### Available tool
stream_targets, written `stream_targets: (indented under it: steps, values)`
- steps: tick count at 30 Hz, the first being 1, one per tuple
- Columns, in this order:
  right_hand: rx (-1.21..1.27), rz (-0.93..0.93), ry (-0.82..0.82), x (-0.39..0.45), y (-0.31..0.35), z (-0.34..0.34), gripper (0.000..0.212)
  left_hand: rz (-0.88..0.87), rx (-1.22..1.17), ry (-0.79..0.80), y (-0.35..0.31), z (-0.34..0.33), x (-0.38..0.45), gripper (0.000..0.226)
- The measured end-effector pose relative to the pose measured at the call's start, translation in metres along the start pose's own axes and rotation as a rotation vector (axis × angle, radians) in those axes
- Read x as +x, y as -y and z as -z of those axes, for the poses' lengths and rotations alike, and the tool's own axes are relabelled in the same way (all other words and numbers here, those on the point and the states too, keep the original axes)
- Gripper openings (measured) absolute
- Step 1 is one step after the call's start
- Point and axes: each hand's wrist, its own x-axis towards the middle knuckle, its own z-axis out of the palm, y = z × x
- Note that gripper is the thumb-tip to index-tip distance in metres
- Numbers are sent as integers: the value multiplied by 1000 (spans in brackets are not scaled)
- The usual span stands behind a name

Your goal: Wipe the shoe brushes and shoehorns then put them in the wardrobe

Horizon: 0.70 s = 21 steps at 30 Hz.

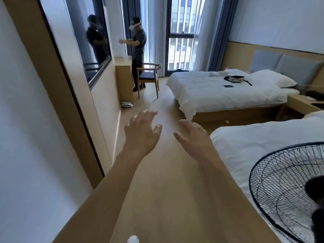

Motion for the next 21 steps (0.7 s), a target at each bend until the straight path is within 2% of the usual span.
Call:
stream_targets:
  steps: [12, 21]
  values:
    - [-11, -185, -179, 210, -7, -35, 53, -236, -88, 88, 39, -58, 246, 48]
    - [9, -324, -237, 330, -61, -63, 52, -320, -111, 179, 53, -137, 374, 47]
